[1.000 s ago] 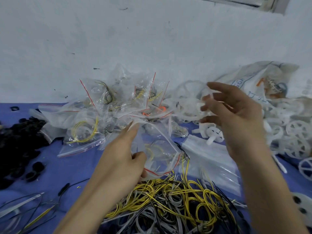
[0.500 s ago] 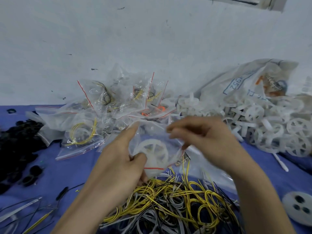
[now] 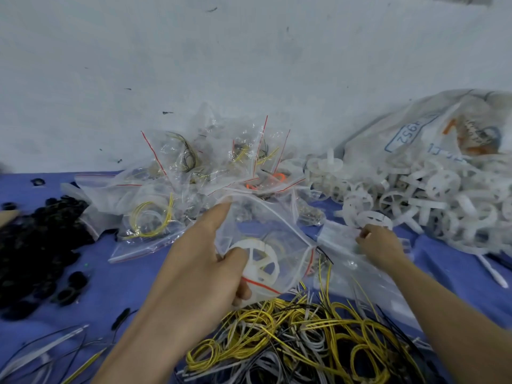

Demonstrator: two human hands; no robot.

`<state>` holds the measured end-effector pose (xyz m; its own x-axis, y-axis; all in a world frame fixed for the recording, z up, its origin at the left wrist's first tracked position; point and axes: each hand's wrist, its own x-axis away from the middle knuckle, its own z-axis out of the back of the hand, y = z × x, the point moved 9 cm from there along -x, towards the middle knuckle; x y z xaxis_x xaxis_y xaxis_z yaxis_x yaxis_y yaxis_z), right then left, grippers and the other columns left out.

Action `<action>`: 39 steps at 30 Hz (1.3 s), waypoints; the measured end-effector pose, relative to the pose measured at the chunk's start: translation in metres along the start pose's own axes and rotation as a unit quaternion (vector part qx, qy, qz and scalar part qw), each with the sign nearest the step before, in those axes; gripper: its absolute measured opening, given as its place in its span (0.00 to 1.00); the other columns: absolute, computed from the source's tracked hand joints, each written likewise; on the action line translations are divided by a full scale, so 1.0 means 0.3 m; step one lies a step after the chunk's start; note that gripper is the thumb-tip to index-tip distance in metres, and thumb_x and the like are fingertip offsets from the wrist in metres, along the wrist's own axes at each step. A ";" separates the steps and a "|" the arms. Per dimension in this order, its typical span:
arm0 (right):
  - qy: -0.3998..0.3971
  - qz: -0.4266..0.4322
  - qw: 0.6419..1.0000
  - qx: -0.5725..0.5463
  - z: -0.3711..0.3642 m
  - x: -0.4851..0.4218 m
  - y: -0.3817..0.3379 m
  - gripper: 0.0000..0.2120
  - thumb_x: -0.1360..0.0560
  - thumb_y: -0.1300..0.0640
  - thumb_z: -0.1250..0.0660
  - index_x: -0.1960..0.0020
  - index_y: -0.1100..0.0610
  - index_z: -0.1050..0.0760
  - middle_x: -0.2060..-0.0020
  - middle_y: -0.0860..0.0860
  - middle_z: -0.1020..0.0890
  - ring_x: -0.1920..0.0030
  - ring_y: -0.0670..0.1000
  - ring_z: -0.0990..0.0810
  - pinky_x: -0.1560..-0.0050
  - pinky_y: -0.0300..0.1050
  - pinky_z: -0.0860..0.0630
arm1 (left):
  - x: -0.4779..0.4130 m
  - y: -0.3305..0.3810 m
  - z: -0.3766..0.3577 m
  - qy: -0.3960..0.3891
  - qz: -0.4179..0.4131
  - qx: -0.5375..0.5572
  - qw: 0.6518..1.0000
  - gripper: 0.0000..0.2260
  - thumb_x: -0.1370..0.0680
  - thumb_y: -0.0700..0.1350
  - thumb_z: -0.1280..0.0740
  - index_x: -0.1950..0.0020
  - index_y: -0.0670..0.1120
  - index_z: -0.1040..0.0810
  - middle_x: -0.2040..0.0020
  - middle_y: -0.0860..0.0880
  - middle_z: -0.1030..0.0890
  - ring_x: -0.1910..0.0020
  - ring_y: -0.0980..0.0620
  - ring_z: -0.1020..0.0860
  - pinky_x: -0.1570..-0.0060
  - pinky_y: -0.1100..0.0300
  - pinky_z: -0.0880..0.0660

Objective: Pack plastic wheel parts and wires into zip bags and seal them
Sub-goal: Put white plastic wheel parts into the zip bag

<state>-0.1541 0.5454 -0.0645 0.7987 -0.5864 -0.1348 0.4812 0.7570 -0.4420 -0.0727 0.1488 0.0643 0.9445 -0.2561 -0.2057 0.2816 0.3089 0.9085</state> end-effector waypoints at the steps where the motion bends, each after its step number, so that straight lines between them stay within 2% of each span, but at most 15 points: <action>1: 0.005 -0.009 1.000 -0.016 0.004 0.006 0.000 0.05 0.25 0.59 0.35 0.55 0.60 0.24 0.57 0.60 0.20 0.51 0.61 0.22 0.58 0.44 0.32 | 0.000 0.000 0.000 0.001 0.000 0.003 1.000 0.32 0.26 0.39 0.41 0.27 0.63 0.41 0.75 0.48 0.19 0.78 0.56 0.23 0.75 0.69 0.28; 4: 0.028 -0.040 0.997 -0.068 0.023 0.025 0.023 0.09 0.27 0.62 0.35 0.66 0.59 0.30 0.62 0.60 0.22 0.57 0.60 0.24 0.61 0.45 0.33 | 0.007 0.002 0.001 -0.003 0.005 0.004 1.000 0.32 0.29 0.43 0.41 0.28 0.65 0.41 0.75 0.47 0.20 0.77 0.56 0.23 0.74 0.65 0.26; 7: 0.061 -0.049 0.994 -0.071 0.056 0.046 0.046 0.09 0.27 0.62 0.36 0.65 0.57 0.32 0.59 0.62 0.22 0.58 0.60 0.25 0.61 0.47 0.31 | 0.013 0.007 0.002 -0.004 0.009 0.012 1.000 0.32 0.31 0.45 0.42 0.30 0.68 0.40 0.75 0.47 0.20 0.78 0.56 0.23 0.75 0.65 0.27; 9: 0.045 -0.042 0.996 -0.060 0.061 0.060 0.043 0.02 0.26 0.58 0.36 0.53 0.55 0.28 0.52 0.61 0.22 0.55 0.60 0.24 0.61 0.46 0.31 | 0.014 0.009 0.001 -0.004 0.008 0.016 1.000 0.31 0.29 0.43 0.41 0.30 0.68 0.40 0.75 0.47 0.20 0.78 0.56 0.24 0.76 0.65 0.28; 11: -0.021 -0.029 0.999 -0.038 0.026 0.059 0.039 0.17 0.24 0.53 0.36 0.36 0.49 0.30 0.42 0.61 0.26 0.51 0.59 0.25 0.61 0.44 0.33 | 0.017 0.010 -0.001 -0.004 0.007 0.013 1.000 0.31 0.28 0.41 0.41 0.30 0.67 0.40 0.75 0.47 0.20 0.78 0.56 0.24 0.76 0.65 0.27; 14: -0.084 -0.028 0.995 0.035 -0.006 0.054 0.034 0.21 0.22 0.49 0.41 0.29 0.48 0.35 0.34 0.61 0.32 0.40 0.61 0.28 0.48 0.48 0.30 | 0.020 0.016 -0.005 -0.004 0.001 -0.002 1.000 0.31 0.26 0.40 0.41 0.30 0.67 0.40 0.75 0.48 0.20 0.77 0.56 0.23 0.75 0.66 0.27; 17: -0.059 -0.008 0.994 0.097 -0.007 0.033 0.025 0.14 0.22 0.54 0.42 0.38 0.56 0.27 0.39 0.60 0.26 0.42 0.61 0.26 0.44 0.50 0.27 | 0.023 0.021 -0.015 -0.017 -0.002 -0.018 1.000 0.31 0.25 0.40 0.41 0.30 0.68 0.42 0.74 0.48 0.19 0.76 0.56 0.22 0.71 0.61 0.24; 22: 0.134 0.006 0.990 -0.050 0.150 0.098 -0.060 0.10 0.21 0.60 0.44 0.51 0.63 0.26 0.48 0.66 0.25 0.53 0.64 0.25 0.56 0.49 0.32 | 0.017 0.016 -0.015 -0.022 0.013 0.025 0.999 0.31 0.24 0.37 0.41 0.27 0.64 0.42 0.76 0.45 0.20 0.77 0.52 0.21 0.76 0.62 0.26; 24: 0.193 0.042 0.968 -0.155 0.261 0.166 -0.143 0.09 0.21 0.60 0.43 0.52 0.60 0.24 0.54 0.65 0.23 0.56 0.63 0.24 0.58 0.49 0.32 | 0.011 0.010 -0.014 -0.020 0.026 0.068 0.997 0.31 0.23 0.34 0.42 0.27 0.61 0.41 0.76 0.42 0.21 0.78 0.50 0.22 0.77 0.61 0.26; 27: 0.181 0.150 0.913 -0.334 0.420 0.302 -0.317 0.11 0.21 0.60 0.41 0.59 0.50 0.26 0.67 0.54 0.23 0.68 0.56 0.25 0.65 0.49 0.30 | 0.007 0.010 -0.009 -0.014 0.020 0.099 0.995 0.30 0.23 0.32 0.43 0.25 0.56 0.40 0.75 0.42 0.20 0.78 0.48 0.22 0.78 0.61 0.27; 32: -0.115 0.365 0.741 -0.552 0.571 0.623 -0.617 0.09 0.23 0.61 0.39 0.51 0.47 0.25 0.64 0.54 0.19 0.72 0.51 0.28 0.70 0.40 0.29 | 0.009 0.031 0.006 0.002 0.001 0.109 0.994 0.29 0.23 0.30 0.43 0.25 0.51 0.39 0.74 0.65 0.22 0.78 0.48 0.23 0.77 0.60 0.25; 34: -0.192 0.397 0.708 -0.552 0.561 0.723 -0.671 0.10 0.23 0.61 0.38 0.47 0.48 0.29 0.62 0.57 0.18 0.72 0.49 0.28 0.69 0.39 0.28 | 0.013 0.037 0.011 -0.003 -0.002 0.110 0.994 0.28 0.23 0.29 0.44 0.26 0.50 0.37 0.71 0.66 0.21 0.78 0.49 0.23 0.77 0.60 0.25; 35: -0.203 0.400 0.718 -0.532 0.541 0.752 -0.687 0.09 0.23 0.62 0.38 0.47 0.50 0.30 0.63 0.57 0.18 0.72 0.48 0.28 0.69 0.39 0.28 | 0.017 0.044 0.011 -0.015 -0.006 0.111 0.994 0.28 0.23 0.28 0.44 0.27 0.51 0.36 0.68 0.65 0.19 0.78 0.49 0.23 0.77 0.61 0.25; 37: -0.156 0.408 0.793 -0.424 0.491 0.766 -0.697 0.06 0.23 0.62 0.37 0.50 0.52 0.28 0.65 0.55 0.19 0.73 0.46 0.29 0.69 0.37 0.31 | 0.029 0.067 0.005 -0.049 -0.019 0.107 0.993 0.29 0.24 0.27 0.44 0.29 0.53 0.32 0.63 0.51 0.16 0.76 0.49 0.23 0.76 0.61 0.26; 39: -0.069 0.412 0.867 -0.272 0.458 0.750 -0.699 0.05 0.24 0.59 0.34 0.53 0.48 0.24 0.70 0.50 0.22 0.73 0.45 0.31 0.69 0.33 0.35 | 0.038 0.077 0.006 -0.062 -0.018 0.102 0.993 0.30 0.24 0.27 0.44 0.33 0.58 0.33 0.69 0.41 0.18 0.77 0.49 0.23 0.75 0.62 0.26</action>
<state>-0.0257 0.2945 0.1197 0.8437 0.1584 -0.5129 -0.4854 0.6329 -0.6031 -0.0558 0.1514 0.0835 0.9032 -0.3777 -0.2038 0.2619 0.1089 0.9589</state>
